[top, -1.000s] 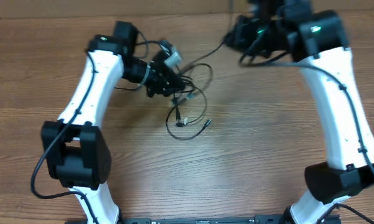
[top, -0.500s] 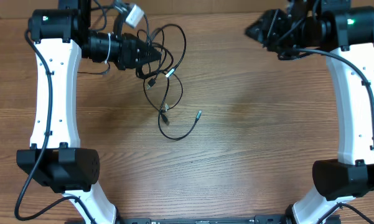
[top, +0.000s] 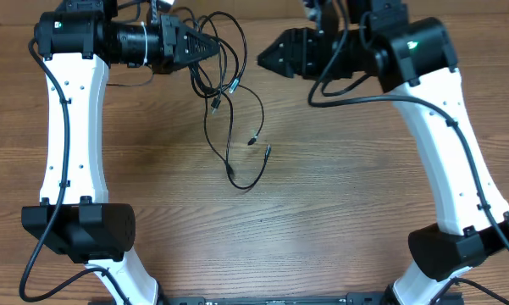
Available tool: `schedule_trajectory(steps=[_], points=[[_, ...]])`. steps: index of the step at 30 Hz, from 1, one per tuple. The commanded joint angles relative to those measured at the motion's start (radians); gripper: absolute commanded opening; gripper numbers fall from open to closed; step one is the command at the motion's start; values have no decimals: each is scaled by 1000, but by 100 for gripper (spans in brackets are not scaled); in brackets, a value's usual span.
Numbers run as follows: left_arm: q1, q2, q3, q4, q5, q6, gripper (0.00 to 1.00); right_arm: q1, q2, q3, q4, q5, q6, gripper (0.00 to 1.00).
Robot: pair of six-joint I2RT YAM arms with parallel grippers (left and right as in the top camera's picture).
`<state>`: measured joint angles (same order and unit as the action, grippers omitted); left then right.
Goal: Untangle cables
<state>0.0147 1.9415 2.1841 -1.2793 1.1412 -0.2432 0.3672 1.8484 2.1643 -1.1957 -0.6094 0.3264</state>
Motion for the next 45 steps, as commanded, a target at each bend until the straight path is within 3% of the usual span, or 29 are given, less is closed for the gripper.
schedule_trajectory(steps=[1,5,11,16,20,26,29,33,35,39,42,43,45], points=[[-2,-20,21,22,32,-225,4,46,45,-5,39,37,56,63],[-2,-20,21,51,47,-334,4,84,96,-5,49,148,234,60],[-2,-20,21,85,105,-341,4,105,196,-5,108,175,356,57],[-2,-20,21,87,111,-328,4,105,248,-5,122,197,356,55],[10,-20,21,102,171,-225,4,78,254,-5,36,416,394,54],[73,-20,21,108,221,-219,4,-32,254,-5,-115,664,406,48],[93,-20,21,106,220,-187,4,-85,254,-5,-148,657,382,39],[84,-20,20,97,197,-66,4,-128,254,-5,-144,517,241,30],[68,-20,20,75,148,-12,4,-129,254,-5,-138,459,175,27],[15,-19,18,-14,-105,68,8,-111,254,-5,-138,374,91,17],[-32,-19,16,-69,-296,95,17,-98,254,-5,-143,360,88,8],[-71,-18,16,-101,-444,95,23,-98,254,-5,-149,360,92,4],[-104,-18,16,-123,-578,95,27,-98,254,-5,-154,360,92,4]])
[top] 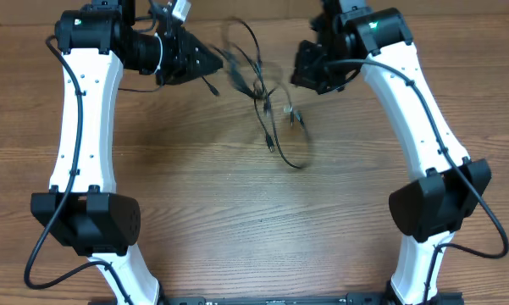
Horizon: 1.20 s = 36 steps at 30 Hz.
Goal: Untangle cables
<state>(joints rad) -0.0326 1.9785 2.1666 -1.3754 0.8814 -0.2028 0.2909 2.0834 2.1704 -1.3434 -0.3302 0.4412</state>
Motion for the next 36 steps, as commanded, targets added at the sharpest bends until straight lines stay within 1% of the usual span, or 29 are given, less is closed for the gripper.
schedule_trajectory(steps=[1,2,3,4,6,9,10,12,13,15,20,23,27,29,32,36], points=[[-79,-55,34,-40,-394,54,32,-27,19,-11,-10,81,-23,4],[-93,-55,34,-46,-435,54,34,-31,19,-11,-14,82,-19,4],[-120,-55,33,-56,-506,54,35,-35,19,-11,-20,81,-20,4],[-133,-55,33,-61,-539,54,35,-36,19,-11,-24,81,-20,4],[-151,-55,27,-61,-569,54,36,-36,19,-11,-31,81,-25,4],[-169,-50,10,-55,-571,53,38,-36,19,-11,-46,85,-27,4],[-178,-40,-2,-40,-570,50,38,-42,19,-11,-46,85,-27,10],[-192,-20,-14,-6,-562,49,37,-53,19,-11,-42,84,-23,17],[-199,-9,-21,17,-553,51,38,-59,19,-11,-39,84,-19,24],[-217,14,-32,65,-548,71,40,-75,19,-11,-36,73,-16,32],[-261,74,-36,195,-549,87,42,-103,19,-11,-42,37,-17,34],[-284,92,-36,242,-549,83,41,-103,19,-11,-48,37,-25,37],[-318,109,-36,262,-551,47,39,-103,19,-11,-50,40,-32,41],[-328,113,-37,263,-557,34,36,-103,19,-11,-42,41,-39,43],[-342,114,-37,261,-600,-7,36,-102,19,-11,-39,49,-58,48],[-349,114,-37,262,-600,-8,36,-102,19,-11,-43,48,-57,49]])
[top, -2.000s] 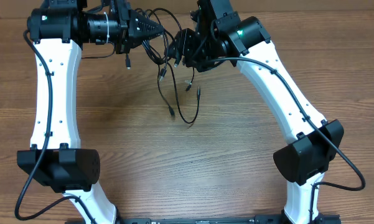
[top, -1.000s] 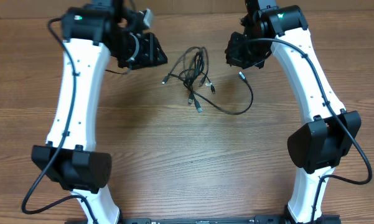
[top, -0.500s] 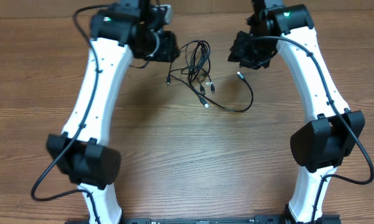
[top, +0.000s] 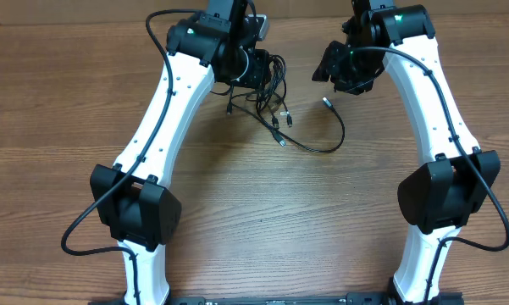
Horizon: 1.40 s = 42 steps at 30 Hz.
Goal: Untangle cables
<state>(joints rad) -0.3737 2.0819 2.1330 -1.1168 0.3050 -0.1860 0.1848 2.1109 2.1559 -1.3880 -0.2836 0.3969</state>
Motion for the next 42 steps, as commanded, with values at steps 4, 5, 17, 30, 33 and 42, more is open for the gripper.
schedule_trajectory(steps=[4,5,17,30,33,42], points=[[-8,11,-3,-1,-24,-47,38,6,-8,3,-2,2,-13,50],[-8,11,-3,0,-24,-61,38,6,-8,3,-3,2,-13,50],[-10,82,-5,26,-61,-92,39,5,-8,3,17,32,-13,70],[-86,194,-11,78,-272,-179,31,5,-8,3,59,135,-13,96],[-86,243,-11,108,-282,-204,27,5,-8,3,63,147,-13,100],[-87,312,-11,203,-382,-204,29,5,-8,3,62,153,-13,100]])
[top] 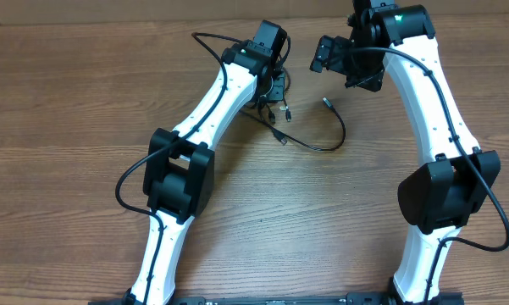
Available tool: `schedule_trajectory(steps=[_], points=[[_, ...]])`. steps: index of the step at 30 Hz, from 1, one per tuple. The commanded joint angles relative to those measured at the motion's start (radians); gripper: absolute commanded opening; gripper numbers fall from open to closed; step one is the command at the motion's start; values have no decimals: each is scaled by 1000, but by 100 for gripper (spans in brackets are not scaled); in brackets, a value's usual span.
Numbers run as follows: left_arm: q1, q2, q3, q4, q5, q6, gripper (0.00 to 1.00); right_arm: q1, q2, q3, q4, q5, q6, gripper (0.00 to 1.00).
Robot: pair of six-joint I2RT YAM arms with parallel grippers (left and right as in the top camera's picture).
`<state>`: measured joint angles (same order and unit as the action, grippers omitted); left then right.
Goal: Untangle cables
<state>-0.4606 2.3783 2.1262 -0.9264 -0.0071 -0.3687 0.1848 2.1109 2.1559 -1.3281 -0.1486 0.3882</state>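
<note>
A tangle of thin black cables (273, 103) lies at the back centre of the wooden table (85, 169). Small plug ends (286, 114) stick out of it. One strand loops out to the right (340, 135) and ends in a free plug (326, 102). My left gripper (277, 83) reaches across and sits right on top of the tangle, hiding its upper part. Its jaws are hidden from above. My right gripper (320, 56) hangs above and to the right of the tangle, open, holding nothing, a little beyond the free plug.
The left arm (212, 110) stretches diagonally from the front left to the back centre. The right arm (436, 110) runs along the right side. The table's far edge (152, 19) lies just behind both grippers.
The left gripper has shifted a little right and now covers the top of the tangle. The right gripper has moved slightly up and back. The looped strand and its plug lie where they were.
At first the left gripper held the tangle up at the back left, with the right gripper facing it. Then the cables hung between the two grippers near the centre. Later the tangle lay on the table under the left gripper with one strand spread out to the right, as now.
</note>
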Motion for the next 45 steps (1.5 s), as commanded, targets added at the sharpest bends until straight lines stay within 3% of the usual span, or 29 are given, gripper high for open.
schedule_trajectory(steps=[1,2,3,10,17,24,28,34,45], points=[[0,17,-4,13,-80,-22,29,5,-8,3,2,18,-4,100],[0,21,-4,12,-82,-21,12,5,-8,3,2,18,-4,100],[2,21,-4,11,-81,-22,4,5,-8,3,2,18,-4,100],[3,-42,-1,-24,-73,-19,4,5,-8,3,3,17,-4,100],[30,-331,-1,-106,145,132,4,5,-8,3,3,17,-4,100],[102,-480,-1,-228,407,358,4,5,-8,3,3,17,-4,100],[138,-534,-1,-258,445,309,4,5,-8,3,3,17,-4,100],[140,-554,-1,-339,388,256,4,5,-8,3,3,17,-4,100],[140,-555,-1,-434,363,269,4,5,-8,3,3,17,-4,100]])
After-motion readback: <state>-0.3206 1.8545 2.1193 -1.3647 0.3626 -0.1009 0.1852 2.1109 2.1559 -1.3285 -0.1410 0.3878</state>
